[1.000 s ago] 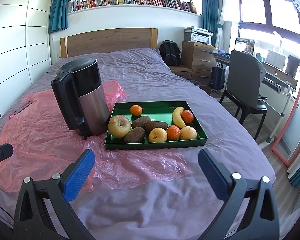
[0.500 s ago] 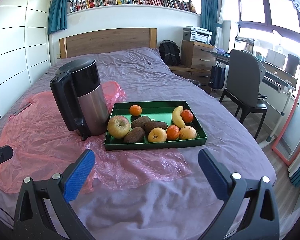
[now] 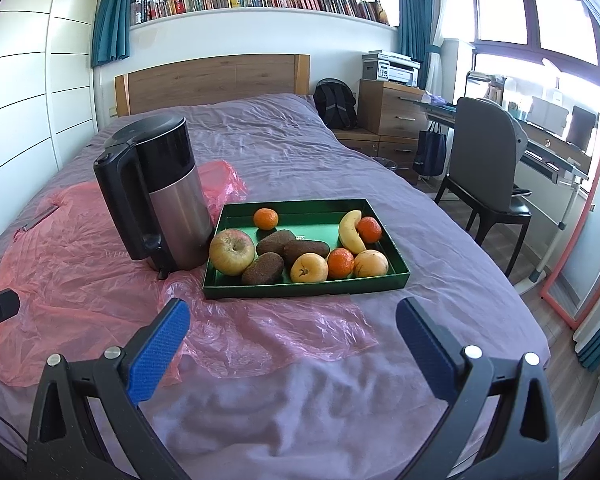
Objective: Organize fruits
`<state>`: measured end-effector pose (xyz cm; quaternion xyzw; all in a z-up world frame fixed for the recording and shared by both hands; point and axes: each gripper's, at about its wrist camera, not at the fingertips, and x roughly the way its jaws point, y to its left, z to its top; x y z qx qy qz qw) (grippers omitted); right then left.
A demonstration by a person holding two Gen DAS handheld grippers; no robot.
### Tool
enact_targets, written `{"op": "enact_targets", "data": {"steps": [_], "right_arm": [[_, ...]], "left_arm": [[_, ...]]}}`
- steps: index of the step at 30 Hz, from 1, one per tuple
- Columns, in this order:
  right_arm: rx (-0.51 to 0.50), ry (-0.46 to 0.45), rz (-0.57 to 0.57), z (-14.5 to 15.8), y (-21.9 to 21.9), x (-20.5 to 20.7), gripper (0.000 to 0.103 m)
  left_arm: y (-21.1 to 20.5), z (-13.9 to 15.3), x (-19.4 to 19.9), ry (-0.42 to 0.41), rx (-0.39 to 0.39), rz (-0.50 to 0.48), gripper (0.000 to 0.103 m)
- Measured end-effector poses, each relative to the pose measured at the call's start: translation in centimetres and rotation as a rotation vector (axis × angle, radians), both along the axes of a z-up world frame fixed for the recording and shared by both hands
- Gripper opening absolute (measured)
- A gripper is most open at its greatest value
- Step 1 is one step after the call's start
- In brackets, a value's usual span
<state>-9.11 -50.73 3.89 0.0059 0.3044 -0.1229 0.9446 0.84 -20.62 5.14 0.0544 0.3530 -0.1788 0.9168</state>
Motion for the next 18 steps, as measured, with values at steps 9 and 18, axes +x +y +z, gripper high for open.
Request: {"op": "enact_targets", "data": {"steps": [9, 18], "right_arm": [[-0.004, 0.002, -0.002, -0.07, 0.02, -0.04, 0.103], [-0.004, 0.002, -0.013, -0.3, -0.29, -0.32, 0.103]], "left_arm": [[0.13, -0.19, 0.07, 0.007, 0.0, 0.001, 0.102], [0.17, -0.38, 0.09, 0.008, 0.001, 0.005, 0.102]]}}
